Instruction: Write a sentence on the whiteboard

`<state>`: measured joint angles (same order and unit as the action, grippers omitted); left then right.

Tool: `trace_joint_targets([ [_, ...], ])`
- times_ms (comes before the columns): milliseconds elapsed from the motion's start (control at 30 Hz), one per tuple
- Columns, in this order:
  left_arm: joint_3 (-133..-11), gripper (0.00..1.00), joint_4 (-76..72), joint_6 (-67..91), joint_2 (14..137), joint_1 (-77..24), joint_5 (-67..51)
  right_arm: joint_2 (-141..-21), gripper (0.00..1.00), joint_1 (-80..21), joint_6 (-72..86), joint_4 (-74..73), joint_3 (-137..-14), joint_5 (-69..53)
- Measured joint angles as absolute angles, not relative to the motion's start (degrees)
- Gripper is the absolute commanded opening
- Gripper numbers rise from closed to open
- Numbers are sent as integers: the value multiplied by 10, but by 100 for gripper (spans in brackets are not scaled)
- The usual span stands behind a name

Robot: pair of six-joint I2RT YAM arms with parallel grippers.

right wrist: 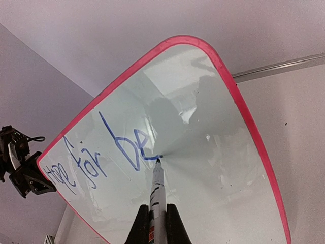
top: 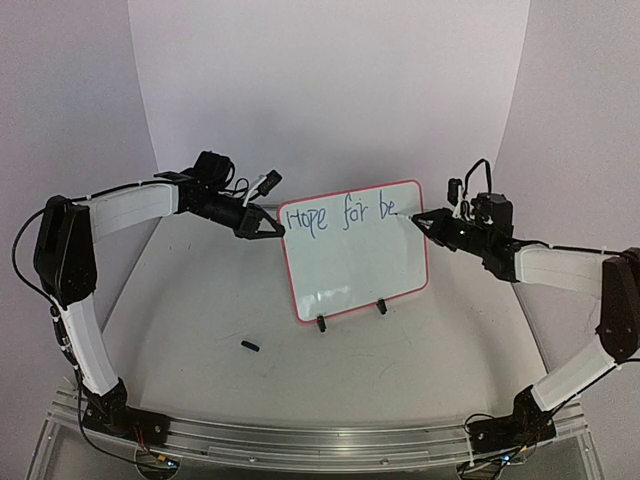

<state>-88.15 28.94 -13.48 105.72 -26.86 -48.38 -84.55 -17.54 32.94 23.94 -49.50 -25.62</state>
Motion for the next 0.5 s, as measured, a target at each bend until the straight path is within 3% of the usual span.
trace_joint_targets([
  [500, -882, 0, 289, -136, 1057, -270, -484, -774, 0, -143, 276, 173, -509, -340],
])
